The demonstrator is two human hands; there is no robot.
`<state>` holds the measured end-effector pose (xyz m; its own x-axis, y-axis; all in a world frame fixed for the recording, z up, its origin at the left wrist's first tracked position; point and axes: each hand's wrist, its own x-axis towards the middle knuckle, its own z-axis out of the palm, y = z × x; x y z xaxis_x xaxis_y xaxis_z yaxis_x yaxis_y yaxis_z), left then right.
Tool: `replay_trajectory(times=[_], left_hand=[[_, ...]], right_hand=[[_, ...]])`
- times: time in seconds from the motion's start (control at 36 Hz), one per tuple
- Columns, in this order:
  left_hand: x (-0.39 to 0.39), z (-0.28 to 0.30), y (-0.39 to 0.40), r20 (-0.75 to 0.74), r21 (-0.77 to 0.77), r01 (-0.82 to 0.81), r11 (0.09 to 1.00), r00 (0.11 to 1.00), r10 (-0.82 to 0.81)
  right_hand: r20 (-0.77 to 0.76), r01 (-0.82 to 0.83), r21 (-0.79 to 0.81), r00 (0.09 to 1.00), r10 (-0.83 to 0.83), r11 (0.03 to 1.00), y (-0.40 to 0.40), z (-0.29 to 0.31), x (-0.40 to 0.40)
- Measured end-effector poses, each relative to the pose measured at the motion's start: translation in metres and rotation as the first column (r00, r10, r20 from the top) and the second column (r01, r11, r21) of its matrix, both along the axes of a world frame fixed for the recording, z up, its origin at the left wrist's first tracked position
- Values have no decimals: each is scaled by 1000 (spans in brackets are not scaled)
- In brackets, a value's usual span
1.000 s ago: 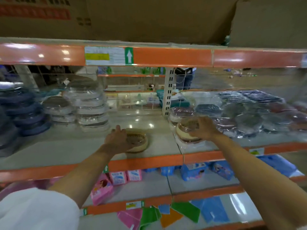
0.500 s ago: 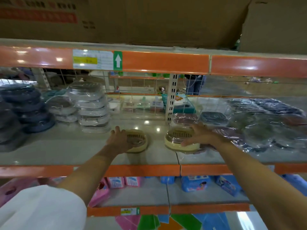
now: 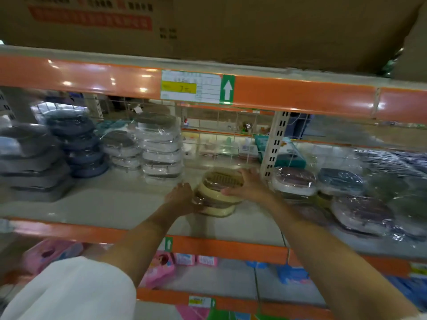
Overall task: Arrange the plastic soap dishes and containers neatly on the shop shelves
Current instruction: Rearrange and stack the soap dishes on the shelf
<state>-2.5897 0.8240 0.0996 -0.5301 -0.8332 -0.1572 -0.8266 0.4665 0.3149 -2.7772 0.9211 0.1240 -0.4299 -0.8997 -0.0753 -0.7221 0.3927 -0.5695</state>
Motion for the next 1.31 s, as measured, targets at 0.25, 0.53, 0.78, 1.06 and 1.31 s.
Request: replay_trajectory(times=[0.25,0.53,0.78,1.06,1.31], left_hand=[[4,-10,-14,-23,-1,67,998,997,-67],[-13,-14,-32,-89,-9,25,1000,996,-26],[-27,-17,-62,-134,43,-7,999,991,12],[-35,-13,-69,41,-151,118,982,993,-113],[-45,0,-42,211,-243,233,942,960,-183]], right_hand=[[181,-21,53,983,11,998,-19,-14,11],[305,147,10,942,-143,989,-37,-21,8],[304,181,-83,941,-148,980,-71,-29,-1],[38,118,-141,993,-114,983,-51,-15,-12],[-268,151,-51,950,-159,987,12,21,-54]])
